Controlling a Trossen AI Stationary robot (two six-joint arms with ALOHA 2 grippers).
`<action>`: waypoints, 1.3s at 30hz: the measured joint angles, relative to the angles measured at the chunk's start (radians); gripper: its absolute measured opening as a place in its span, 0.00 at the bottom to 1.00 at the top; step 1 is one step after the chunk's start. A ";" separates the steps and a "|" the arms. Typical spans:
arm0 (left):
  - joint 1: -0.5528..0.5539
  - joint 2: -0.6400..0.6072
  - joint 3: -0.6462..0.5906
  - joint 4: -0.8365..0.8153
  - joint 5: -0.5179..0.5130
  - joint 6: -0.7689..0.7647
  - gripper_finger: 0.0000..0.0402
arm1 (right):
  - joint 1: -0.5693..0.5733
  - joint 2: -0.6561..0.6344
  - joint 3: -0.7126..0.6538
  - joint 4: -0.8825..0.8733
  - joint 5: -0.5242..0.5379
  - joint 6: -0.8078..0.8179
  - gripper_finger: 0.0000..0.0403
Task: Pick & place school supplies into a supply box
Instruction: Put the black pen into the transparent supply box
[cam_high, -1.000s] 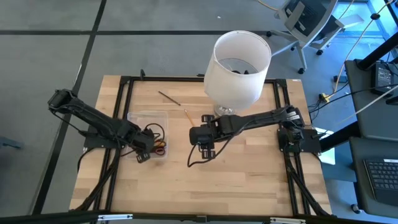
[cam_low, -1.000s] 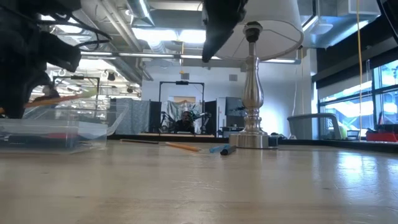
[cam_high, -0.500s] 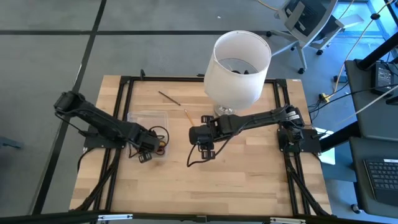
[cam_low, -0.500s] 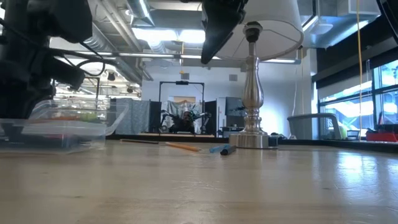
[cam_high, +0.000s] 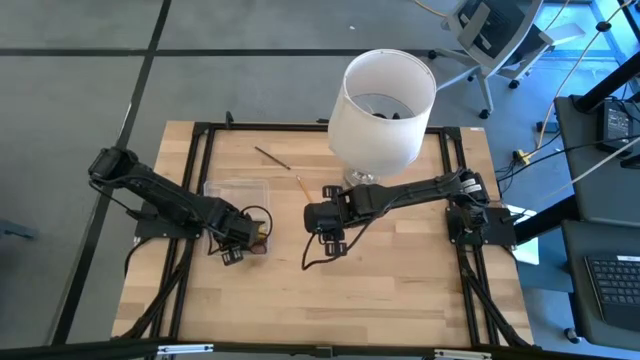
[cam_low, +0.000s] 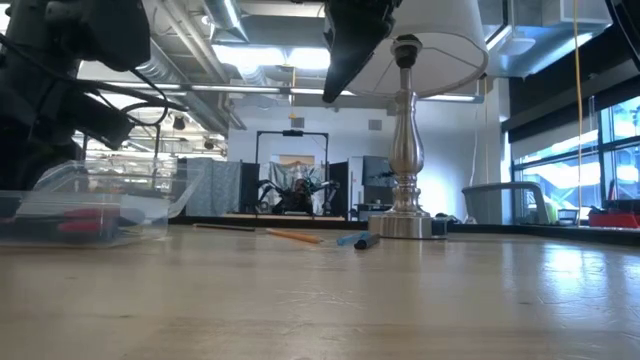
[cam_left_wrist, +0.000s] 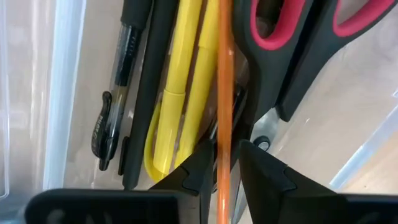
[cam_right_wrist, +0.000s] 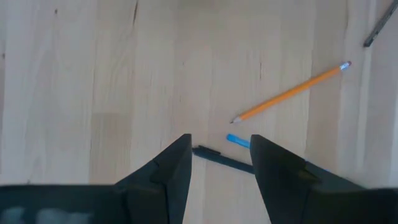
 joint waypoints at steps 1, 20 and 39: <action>0.000 -0.003 0.000 -0.003 0.000 -0.002 0.18 | 0.000 0.000 0.000 -0.004 0.000 0.017 0.41; -0.002 -0.014 0.226 0.033 -0.074 0.131 0.19 | -0.020 0.000 -0.237 0.081 0.035 0.666 0.41; -0.001 -0.014 0.241 0.129 -0.092 0.283 0.19 | -0.019 0.000 -0.507 0.420 0.128 1.001 0.41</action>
